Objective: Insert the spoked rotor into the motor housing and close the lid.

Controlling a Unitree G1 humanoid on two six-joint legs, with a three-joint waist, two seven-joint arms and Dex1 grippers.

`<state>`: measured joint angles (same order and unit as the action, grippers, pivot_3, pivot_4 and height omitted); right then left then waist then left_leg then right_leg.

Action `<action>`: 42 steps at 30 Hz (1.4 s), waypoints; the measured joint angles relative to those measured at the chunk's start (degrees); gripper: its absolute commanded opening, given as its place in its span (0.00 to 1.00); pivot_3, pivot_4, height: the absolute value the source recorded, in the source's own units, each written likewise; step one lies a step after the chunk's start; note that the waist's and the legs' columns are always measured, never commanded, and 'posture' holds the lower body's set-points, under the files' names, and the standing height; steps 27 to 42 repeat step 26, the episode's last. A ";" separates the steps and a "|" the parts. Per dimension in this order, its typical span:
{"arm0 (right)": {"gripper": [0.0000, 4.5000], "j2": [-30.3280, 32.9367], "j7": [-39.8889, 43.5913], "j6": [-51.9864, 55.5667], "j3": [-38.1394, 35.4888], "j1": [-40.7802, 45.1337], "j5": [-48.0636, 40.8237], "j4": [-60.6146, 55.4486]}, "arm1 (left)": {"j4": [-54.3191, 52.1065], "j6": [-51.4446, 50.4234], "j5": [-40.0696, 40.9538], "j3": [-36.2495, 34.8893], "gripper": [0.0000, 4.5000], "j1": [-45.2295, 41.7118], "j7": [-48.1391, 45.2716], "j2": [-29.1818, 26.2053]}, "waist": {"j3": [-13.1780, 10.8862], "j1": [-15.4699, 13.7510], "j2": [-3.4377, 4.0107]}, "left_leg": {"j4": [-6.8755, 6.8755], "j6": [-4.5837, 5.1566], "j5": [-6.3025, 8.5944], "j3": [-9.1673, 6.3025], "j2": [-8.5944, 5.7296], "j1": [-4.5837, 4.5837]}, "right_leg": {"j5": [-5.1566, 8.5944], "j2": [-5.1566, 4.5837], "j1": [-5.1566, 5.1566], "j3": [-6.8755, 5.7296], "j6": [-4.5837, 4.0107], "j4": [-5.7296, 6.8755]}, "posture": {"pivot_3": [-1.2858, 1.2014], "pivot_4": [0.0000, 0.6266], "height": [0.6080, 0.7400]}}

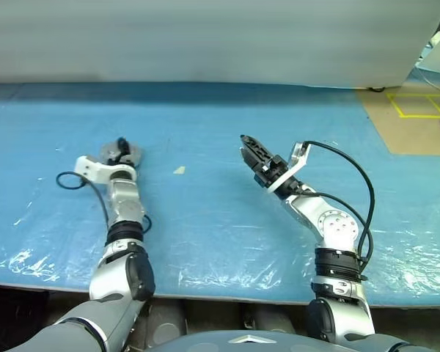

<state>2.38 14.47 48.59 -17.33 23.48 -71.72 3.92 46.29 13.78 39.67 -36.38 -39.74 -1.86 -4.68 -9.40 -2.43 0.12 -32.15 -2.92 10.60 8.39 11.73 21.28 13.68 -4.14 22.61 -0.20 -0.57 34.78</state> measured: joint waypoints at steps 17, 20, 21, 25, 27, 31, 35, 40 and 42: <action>0.77 2.49 4.41 -2.08 5.15 -0.36 9.08 -0.77 | -7.95 10.67 -9.72 11.93 1.00 5.31 -19.81 -6.05 | -0.05 -3.08 -0.12 | -0.07 0.00 0.00 -0.15 0.03 0.64 | -0.02 -0.16 0.38 -0.40 -0.03 0.04 | 0.52 0.24 1.00; 0.77 4.85 6.91 -7.85 9.39 -1.36 18.28 -1.78 | -15.13 4.02 -8.19 16.48 1.00 7.94 -28.78 -7.62 | -0.05 -3.03 -0.12 | -0.05 -0.01 0.00 -0.09 0.03 0.65 | -0.01 -0.16 0.42 -0.39 -0.04 0.03 | 0.52 0.24 1.00; 0.77 5.29 7.29 -9.79 10.16 -1.68 21.06 -1.76 | -16.85 1.95 -8.19 18.13 1.00 8.77 -31.22 -7.97 | -0.05 -2.98 -0.12 | -0.04 -0.01 0.00 -0.08 0.03 0.67 | -0.01 -0.16 0.46 -0.38 -0.04 0.03 | 0.52 0.24 1.00; 0.77 6.56 9.06 -19.22 12.37 -1.78 31.26 -0.79 | -22.24 -3.60 -10.78 25.57 1.00 13.55 -40.77 -12.04 | -0.05 -2.48 -0.12 | -0.04 -0.01 0.00 -0.05 0.05 0.68 | -0.02 -0.12 0.54 -0.33 -0.04 0.08 | 0.52 0.24 1.00; 0.77 7.52 9.96 -21.84 12.88 -1.78 34.02 -0.24 | -23.19 -4.63 -11.39 26.96 1.00 14.53 -42.56 -12.94 | -0.05 -2.36 -0.12 | -0.05 0.00 0.00 -0.05 0.04 0.68 | -0.02 -0.12 0.53 -0.32 -0.04 0.08 | 0.52 0.24 1.00; 0.77 7.52 9.96 -21.84 12.88 -1.78 34.02 -0.24 | -23.19 -4.63 -11.39 26.96 1.00 14.53 -42.56 -12.94 | -0.05 -2.36 -0.12 | -0.05 0.00 0.00 -0.05 0.04 0.68 | -0.02 -0.12 0.53 -0.32 -0.04 0.08 | 0.52 0.24 1.00; 0.77 7.52 9.96 -21.84 12.88 -1.78 34.02 -0.24 | -23.19 -4.63 -11.39 26.96 1.00 14.53 -42.56 -12.94 | -0.05 -2.36 -0.12 | -0.05 0.00 0.00 -0.05 0.04 0.68 | -0.02 -0.12 0.53 -0.32 -0.04 0.08 | 0.52 0.24 1.00; 0.77 7.52 9.96 -21.84 12.88 -1.78 34.02 -0.24 | -23.19 -4.63 -11.39 26.96 1.00 14.53 -42.56 -12.94 | -0.05 -2.36 -0.12 | -0.05 0.00 0.00 -0.05 0.04 0.68 | -0.02 -0.12 0.53 -0.32 -0.04 0.08 | 0.52 0.24 1.00; 0.77 7.52 9.96 -21.84 12.88 -1.78 34.02 -0.24 | -23.19 -4.63 -11.39 26.96 1.00 14.53 -42.56 -12.94 | -0.05 -2.36 -0.12 | -0.05 0.00 0.00 -0.05 0.04 0.68 | -0.02 -0.12 0.53 -0.32 -0.04 0.08 | 0.52 0.24 1.00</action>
